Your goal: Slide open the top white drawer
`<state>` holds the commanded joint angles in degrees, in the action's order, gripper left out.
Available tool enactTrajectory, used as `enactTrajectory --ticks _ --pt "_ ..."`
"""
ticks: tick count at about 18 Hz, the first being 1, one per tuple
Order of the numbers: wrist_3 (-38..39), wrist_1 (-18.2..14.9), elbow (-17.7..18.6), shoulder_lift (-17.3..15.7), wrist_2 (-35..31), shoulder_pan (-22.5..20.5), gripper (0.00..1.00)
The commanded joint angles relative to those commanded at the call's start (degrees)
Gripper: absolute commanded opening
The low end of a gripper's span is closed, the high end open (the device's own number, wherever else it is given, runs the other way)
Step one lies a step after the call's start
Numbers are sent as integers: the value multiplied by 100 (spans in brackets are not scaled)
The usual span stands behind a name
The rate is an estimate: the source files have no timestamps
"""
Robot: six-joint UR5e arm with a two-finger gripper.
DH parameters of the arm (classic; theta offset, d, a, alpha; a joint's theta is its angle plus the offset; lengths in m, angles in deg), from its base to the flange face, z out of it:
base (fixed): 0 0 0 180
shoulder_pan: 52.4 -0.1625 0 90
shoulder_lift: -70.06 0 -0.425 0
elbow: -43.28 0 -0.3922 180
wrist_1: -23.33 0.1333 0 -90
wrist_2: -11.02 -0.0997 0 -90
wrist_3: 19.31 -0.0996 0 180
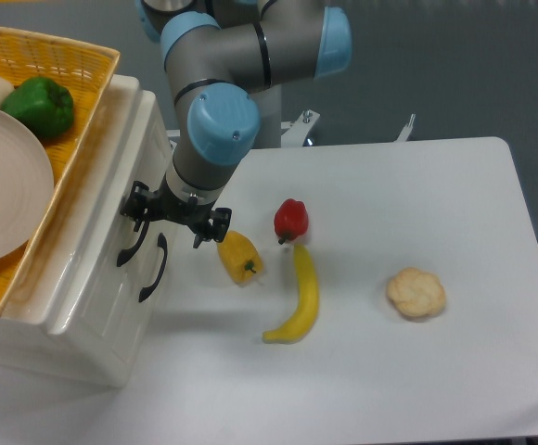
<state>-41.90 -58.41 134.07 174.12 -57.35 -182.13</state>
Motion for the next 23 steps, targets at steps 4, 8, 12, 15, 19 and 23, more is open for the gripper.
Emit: enactTrajectory --ticks 4,8,12,15,19,23 --pt "0 -9 0 35 0 0 100" --pt "-44 17 0 44 -35 0 100" --pt "-184 44 -9 35 -166 0 100" --pt "-316 44 -9 35 -333 0 100" --pt "-527 44 -18 35 -580 9 100" --pt "-615 44 -53 44 -667 9 100"
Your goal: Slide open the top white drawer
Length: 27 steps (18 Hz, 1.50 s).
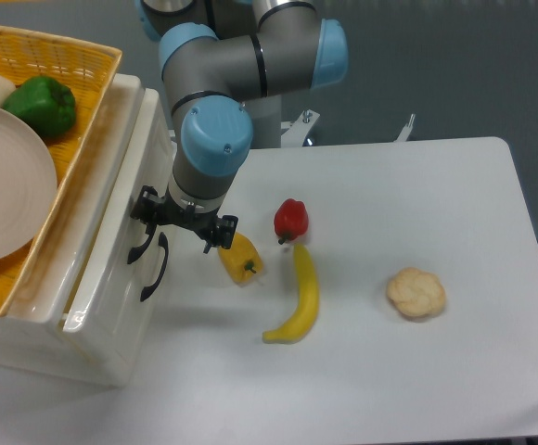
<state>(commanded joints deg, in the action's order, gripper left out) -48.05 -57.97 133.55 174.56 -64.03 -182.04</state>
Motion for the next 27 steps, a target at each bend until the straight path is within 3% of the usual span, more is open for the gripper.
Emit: enactTrajectory --ticks 27 --pt "-53 0 -317 150 -220 -255 100"
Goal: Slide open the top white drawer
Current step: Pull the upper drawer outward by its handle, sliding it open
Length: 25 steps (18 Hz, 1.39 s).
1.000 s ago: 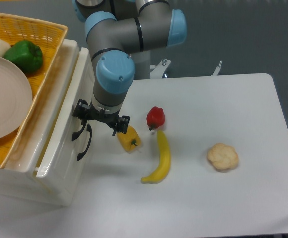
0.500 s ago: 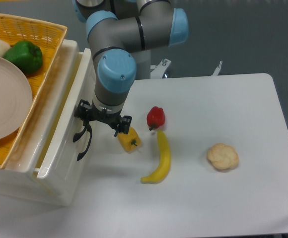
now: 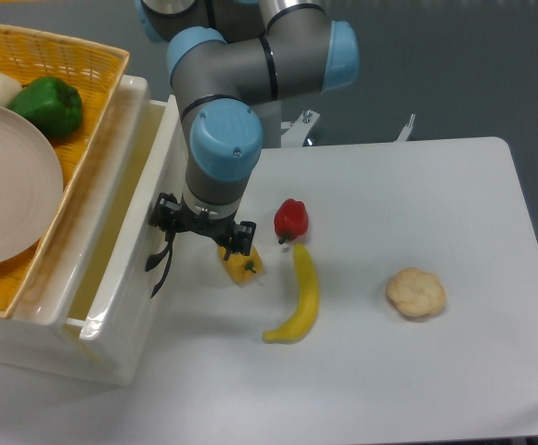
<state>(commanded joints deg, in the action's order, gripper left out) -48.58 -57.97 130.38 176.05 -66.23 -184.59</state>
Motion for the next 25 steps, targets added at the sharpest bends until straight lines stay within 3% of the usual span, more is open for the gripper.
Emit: enactTrajectory --ticks 25 --pt "-598 -9 -97 79 -35 -685 100"
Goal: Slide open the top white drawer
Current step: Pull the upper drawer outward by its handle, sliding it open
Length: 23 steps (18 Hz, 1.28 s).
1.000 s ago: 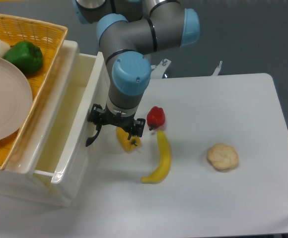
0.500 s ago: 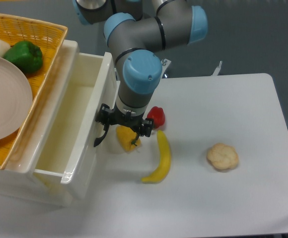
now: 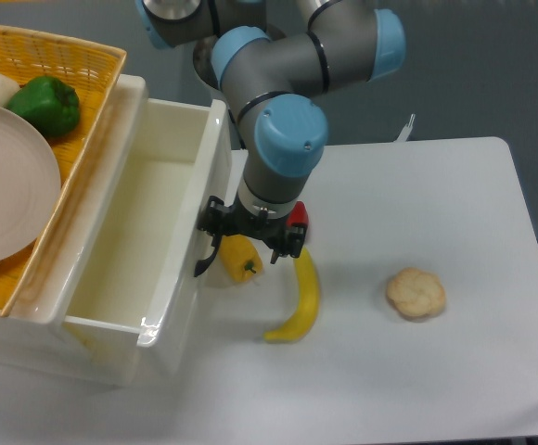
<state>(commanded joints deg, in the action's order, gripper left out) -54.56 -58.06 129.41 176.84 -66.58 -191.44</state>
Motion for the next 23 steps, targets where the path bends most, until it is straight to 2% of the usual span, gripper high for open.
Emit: enactTrajectory --ticks 3,15,23 --pt "-79 -26 0 0 -211 -44 100" --pt "-211 -18 -158 114 -202 -220 100" --pt "-185 132 -88 106 219 -343 100"
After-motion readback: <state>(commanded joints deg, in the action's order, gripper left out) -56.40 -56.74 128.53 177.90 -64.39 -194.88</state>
